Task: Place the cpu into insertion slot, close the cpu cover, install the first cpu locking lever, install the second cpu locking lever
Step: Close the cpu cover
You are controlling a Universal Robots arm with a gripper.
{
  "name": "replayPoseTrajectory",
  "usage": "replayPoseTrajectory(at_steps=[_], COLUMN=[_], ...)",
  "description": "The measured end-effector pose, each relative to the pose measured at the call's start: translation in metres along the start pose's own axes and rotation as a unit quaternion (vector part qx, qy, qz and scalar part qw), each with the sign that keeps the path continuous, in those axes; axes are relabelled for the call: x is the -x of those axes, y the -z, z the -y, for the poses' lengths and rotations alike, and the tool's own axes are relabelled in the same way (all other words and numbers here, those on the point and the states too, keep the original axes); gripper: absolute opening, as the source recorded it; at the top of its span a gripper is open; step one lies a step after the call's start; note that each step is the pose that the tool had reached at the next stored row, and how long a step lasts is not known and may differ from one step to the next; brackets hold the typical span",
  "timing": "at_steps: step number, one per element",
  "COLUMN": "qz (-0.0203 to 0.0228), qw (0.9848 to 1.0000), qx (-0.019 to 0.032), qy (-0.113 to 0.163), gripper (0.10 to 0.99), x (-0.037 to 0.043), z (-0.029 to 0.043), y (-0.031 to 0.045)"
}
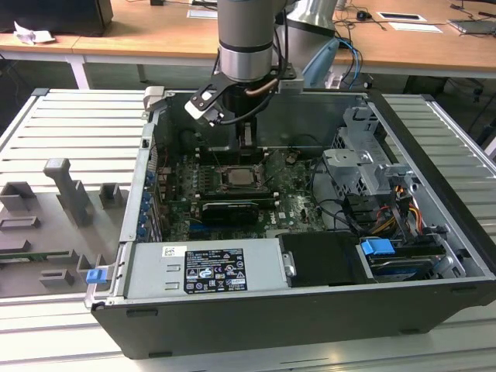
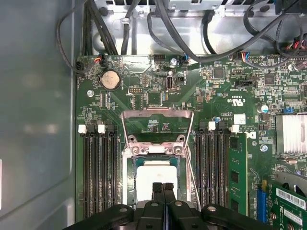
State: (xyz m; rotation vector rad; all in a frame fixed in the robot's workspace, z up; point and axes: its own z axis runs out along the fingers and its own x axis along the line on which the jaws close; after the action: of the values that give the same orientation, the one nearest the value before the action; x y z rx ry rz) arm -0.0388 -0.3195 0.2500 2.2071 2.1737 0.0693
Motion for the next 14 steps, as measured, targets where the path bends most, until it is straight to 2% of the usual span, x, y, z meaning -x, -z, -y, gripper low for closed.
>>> replayPoseTrajectory(at_steps=[3, 6, 11, 14], qz=[0.0002, 0.0005, 0.0005, 0.0006], qw=[1.0000, 1.0000, 1.0000, 1.0000], qx=[0.0000, 0.0000, 0.0000, 0.0000], qy=[0.000, 0.000, 0.000, 0.000], gripper=[0.106, 0.106, 0.106, 0.106], x=[-0.0001, -0.0003, -0.0004, -0.0008], z=[-0.0004, -0.0008, -0.0031, -0.0035], y=[0.0016, 0.0081, 0.0100, 0.0152])
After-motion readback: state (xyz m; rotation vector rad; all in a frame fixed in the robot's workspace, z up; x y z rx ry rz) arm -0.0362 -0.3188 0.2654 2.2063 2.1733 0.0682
